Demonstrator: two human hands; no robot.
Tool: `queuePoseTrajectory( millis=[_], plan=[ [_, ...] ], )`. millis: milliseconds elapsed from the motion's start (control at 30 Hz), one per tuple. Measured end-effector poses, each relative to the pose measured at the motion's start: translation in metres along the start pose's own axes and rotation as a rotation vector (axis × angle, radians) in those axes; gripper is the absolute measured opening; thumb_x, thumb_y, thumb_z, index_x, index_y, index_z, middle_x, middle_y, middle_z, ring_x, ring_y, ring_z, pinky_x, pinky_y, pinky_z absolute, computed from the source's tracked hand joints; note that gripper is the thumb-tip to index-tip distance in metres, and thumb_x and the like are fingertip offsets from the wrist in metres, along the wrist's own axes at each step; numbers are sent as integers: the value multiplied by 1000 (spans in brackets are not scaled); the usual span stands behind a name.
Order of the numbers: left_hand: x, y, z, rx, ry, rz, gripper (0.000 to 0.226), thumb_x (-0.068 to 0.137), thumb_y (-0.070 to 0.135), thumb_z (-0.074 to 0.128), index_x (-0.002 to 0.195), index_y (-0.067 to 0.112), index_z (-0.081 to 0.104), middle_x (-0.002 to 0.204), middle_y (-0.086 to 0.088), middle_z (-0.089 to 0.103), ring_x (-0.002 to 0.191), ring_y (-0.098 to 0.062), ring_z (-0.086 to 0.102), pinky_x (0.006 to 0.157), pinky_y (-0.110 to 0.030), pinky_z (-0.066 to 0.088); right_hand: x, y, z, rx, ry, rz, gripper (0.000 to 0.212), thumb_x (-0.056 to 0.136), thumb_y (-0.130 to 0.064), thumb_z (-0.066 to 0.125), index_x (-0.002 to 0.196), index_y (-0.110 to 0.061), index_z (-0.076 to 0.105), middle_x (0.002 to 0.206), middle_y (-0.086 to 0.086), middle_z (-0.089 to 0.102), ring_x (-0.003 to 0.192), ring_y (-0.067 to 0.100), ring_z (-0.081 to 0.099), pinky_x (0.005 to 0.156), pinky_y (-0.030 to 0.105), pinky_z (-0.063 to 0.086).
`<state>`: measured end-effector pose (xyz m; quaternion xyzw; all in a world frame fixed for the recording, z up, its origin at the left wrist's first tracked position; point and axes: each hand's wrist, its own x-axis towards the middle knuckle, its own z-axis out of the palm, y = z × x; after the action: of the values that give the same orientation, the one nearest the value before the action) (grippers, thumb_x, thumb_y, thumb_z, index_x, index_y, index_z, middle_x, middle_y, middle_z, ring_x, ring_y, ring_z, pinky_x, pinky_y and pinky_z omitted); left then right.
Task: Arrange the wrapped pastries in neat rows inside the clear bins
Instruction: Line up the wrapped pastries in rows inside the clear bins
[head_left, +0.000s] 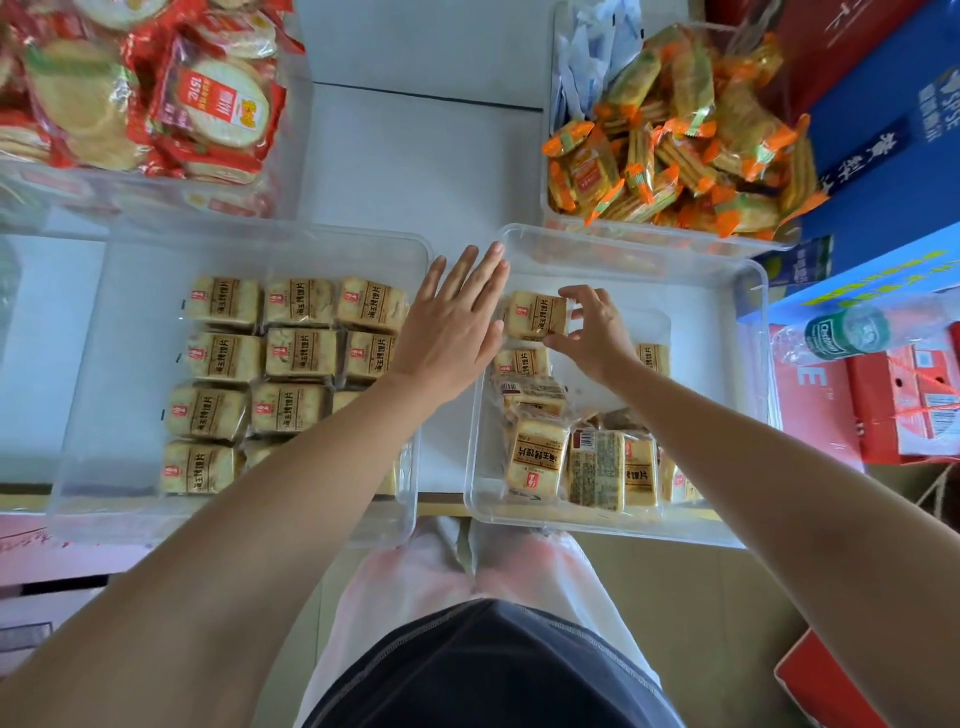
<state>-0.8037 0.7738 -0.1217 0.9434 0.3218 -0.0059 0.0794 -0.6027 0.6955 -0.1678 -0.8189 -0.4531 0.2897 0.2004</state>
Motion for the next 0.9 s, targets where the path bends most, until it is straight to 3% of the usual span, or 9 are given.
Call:
queuePoseTrajectory(
  millis=[133, 233, 300, 433, 533, 600, 700, 800, 900],
  plan=[
    [0, -1, 1, 3, 12, -2, 61, 99, 37, 11, 154, 11, 14, 163, -5, 7, 149, -24, 12, 121, -46, 10, 2, -3, 3, 65, 70, 5, 57, 78, -11, 73, 126, -11, 44, 122, 9, 48, 96, 14, 55, 80, 25, 53],
    [0, -1, 2, 10, 13, -1, 61, 99, 37, 10, 154, 11, 14, 163, -5, 7, 149, -25, 13, 121, -46, 12, 2, -4, 8, 94, 62, 34, 55, 74, -15, 77, 120, -11, 47, 116, 5, 52, 91, 12, 57, 67, 11, 43],
    [0, -1, 2, 12, 20, 1, 61, 99, 37, 10, 154, 10, 15, 163, -6, 9, 149, -25, 15, 121, -47, 13, 3, -3, 7, 145, 31, 37, 55, 75, -17, 77, 121, -13, 48, 118, 3, 54, 92, 11, 58, 67, 10, 42],
    [0, 1, 0, 5, 9, -6, 63, 98, 38, 6, 154, 10, 13, 163, -6, 7, 150, -26, 9, 121, -47, 11, 0, 9, -15, 149, -21, 60, 51, 82, -24, 70, 129, -21, 49, 121, -4, 54, 98, 10, 59, 82, 23, 48],
    [6, 8, -1, -15, 21, -5, 62, 100, 37, 10, 154, 8, 12, 163, -9, 5, 150, -26, 5, 122, -46, 9, -9, 29, -32, 11, 68, 114, 39, 85, -14, 65, 121, -21, 54, 114, -2, 59, 100, 16, 60, 80, 24, 46],
    [13, 14, -1, -39, 25, -6, 61, 101, 36, 16, 154, 6, 12, 162, -10, 3, 150, -26, 3, 122, -44, 8, -13, 43, -37, -192, 44, 140, 45, 81, -9, 64, 123, -21, 53, 121, 3, 56, 113, 23, 52, 85, 29, 43],
    [20, 20, 4, -64, 26, -18, 62, 101, 36, 15, 154, 4, 11, 162, -11, 3, 150, -25, 0, 122, -43, 7, -14, 51, -37, -433, -152, 264, 68, 75, -14, 74, 135, -25, 43, 138, 6, 42, 127, 27, 36, 97, 44, 38],
    [20, 21, 7, -101, 6, -28, 61, 102, 35, 20, 153, 4, 8, 163, -10, 0, 150, -24, -4, 122, -42, 5, -13, 58, -33, -463, -205, 327, 74, 69, -17, 81, 134, -21, 45, 132, 10, 45, 122, 30, 37, 93, 44, 44],
    [21, 21, 7, -101, 16, -26, 61, 103, 35, 22, 153, 4, 8, 163, -9, 0, 150, -24, -5, 122, -42, 4, -12, 66, -32, -380, -81, 239, 63, 69, -19, 81, 125, -14, 52, 121, 11, 53, 114, 28, 42, 90, 39, 42]
  ],
)
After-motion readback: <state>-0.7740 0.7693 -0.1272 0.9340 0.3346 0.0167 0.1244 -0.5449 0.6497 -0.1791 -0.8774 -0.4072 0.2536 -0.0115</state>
